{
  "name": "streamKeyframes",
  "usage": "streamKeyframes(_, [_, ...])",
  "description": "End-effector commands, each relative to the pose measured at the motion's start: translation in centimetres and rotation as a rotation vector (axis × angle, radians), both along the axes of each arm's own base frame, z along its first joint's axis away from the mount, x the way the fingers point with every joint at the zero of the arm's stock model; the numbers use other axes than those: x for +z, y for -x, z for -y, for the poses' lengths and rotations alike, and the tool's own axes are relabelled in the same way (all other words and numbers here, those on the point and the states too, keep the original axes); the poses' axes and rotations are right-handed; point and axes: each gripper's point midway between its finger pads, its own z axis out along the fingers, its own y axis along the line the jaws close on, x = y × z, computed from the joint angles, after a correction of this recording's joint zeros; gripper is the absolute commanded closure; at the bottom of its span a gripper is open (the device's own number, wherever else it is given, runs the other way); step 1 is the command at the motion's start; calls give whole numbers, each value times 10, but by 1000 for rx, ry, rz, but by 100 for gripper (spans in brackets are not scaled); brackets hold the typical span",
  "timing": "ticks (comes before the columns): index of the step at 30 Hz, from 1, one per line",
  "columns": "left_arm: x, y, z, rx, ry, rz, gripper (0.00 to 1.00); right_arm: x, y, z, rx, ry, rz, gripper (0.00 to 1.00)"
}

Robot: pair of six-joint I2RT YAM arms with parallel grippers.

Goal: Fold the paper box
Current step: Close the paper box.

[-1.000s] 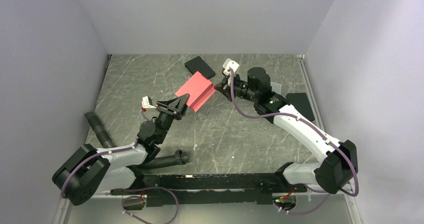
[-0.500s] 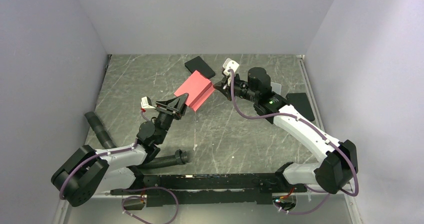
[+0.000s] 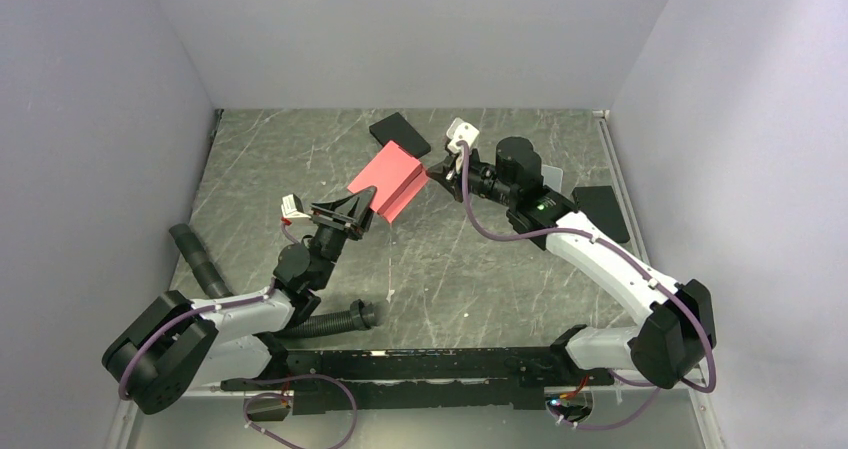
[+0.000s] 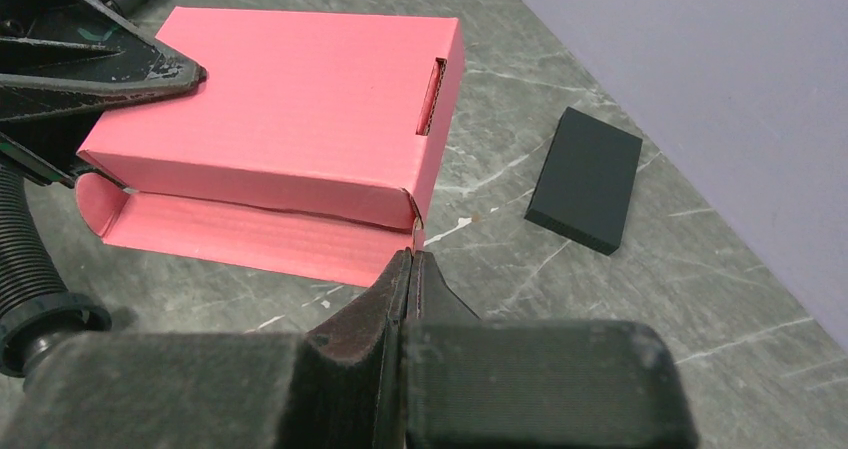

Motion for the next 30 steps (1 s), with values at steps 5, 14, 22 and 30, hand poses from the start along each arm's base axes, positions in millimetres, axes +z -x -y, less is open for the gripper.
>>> streamKeyframes(5, [26,12,0,-38,89,73,100,-2,23,-17,124,-69,-40,100])
streamKeyframes(14, [23,12,-2,-25,74,49,100,-2,24,-17,135,-77,-34,100])
streamKeyframes(22, [21,11,-2,-20,69,35,100,-4,26,-18,151,-71,-26,100])
streamKeyframes(30, [19,11,-2,-20,68,27,100,-4,28,-19,166,-66,-19,100])
